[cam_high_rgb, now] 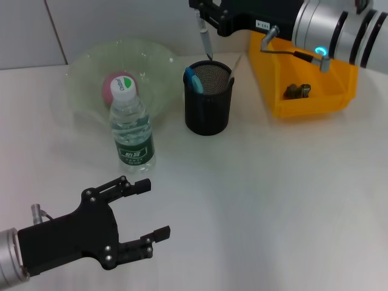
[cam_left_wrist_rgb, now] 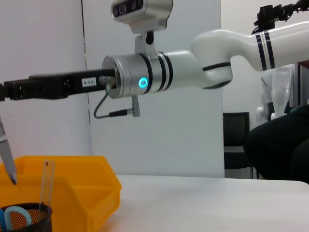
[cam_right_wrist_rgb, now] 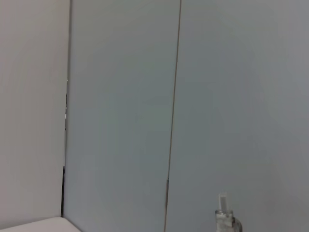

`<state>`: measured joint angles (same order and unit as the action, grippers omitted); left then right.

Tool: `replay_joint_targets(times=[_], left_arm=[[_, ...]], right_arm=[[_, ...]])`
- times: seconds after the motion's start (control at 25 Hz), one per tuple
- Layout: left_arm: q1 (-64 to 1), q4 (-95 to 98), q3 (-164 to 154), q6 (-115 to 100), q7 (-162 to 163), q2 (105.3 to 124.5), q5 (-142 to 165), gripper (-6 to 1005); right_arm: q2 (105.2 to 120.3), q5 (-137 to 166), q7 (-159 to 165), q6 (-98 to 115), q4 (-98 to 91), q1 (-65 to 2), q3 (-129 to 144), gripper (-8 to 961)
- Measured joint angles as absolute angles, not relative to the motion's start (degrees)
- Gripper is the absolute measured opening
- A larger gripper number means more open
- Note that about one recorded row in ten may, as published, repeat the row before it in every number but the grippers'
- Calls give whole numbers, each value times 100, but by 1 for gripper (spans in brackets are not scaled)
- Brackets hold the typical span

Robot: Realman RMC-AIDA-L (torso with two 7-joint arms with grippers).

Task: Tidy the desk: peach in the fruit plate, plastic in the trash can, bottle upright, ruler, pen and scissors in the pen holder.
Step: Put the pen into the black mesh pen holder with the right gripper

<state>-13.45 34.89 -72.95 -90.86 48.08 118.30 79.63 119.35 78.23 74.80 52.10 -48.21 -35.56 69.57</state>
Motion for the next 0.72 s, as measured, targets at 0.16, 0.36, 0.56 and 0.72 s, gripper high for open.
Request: replay_joint_targets(times=[0.16, 0.36, 0.56, 0.72], left_arm=[[-1341, 3489, -7295, -9123, 4820, 11830, 7963, 802], [-1325, 3489, -7295, -9141, 4825, 11830, 7963, 802], [-1334, 3489, -7265, -9149, 4830, 11830, 7963, 802], [-1336, 3489, -7233, -9158, 4852, 11830, 7963, 802]], right_arm=[[11935, 7561, 7205, 5213, -4634, -3563, 6998, 177], [11939, 7321, 6891, 5228, -4349, -3564, 7009, 177], [11942, 7259, 6834, 5287, -4228, -3563, 7016, 177], [11944, 7256, 6830, 5296, -4207, -3555, 7057, 177]])
